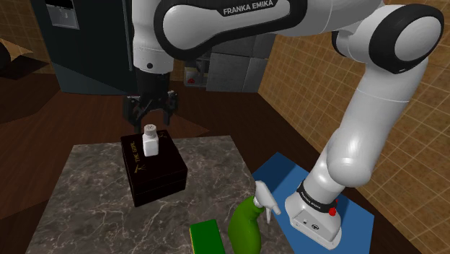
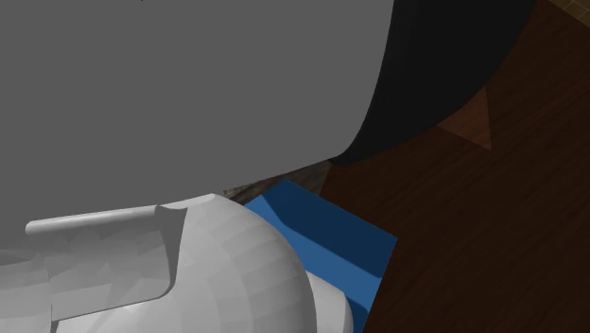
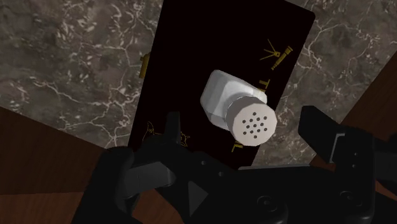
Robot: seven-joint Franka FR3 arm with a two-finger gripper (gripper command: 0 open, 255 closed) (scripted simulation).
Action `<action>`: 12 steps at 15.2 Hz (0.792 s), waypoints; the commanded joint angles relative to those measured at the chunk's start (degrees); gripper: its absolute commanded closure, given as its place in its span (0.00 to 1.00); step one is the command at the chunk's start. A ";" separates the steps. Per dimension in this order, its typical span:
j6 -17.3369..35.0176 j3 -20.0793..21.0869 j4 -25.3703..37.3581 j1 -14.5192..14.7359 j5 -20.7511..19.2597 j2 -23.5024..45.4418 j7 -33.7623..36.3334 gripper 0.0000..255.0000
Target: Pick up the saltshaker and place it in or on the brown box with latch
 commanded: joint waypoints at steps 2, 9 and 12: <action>0.00 0.00 0.00 0.00 0.00 0.00 0.00 0.00; -7.07 -0.19 6.04 -0.48 0.46 -1.12 -0.31 0.00; -7.07 -0.19 6.05 -0.48 0.46 -1.11 -0.30 0.00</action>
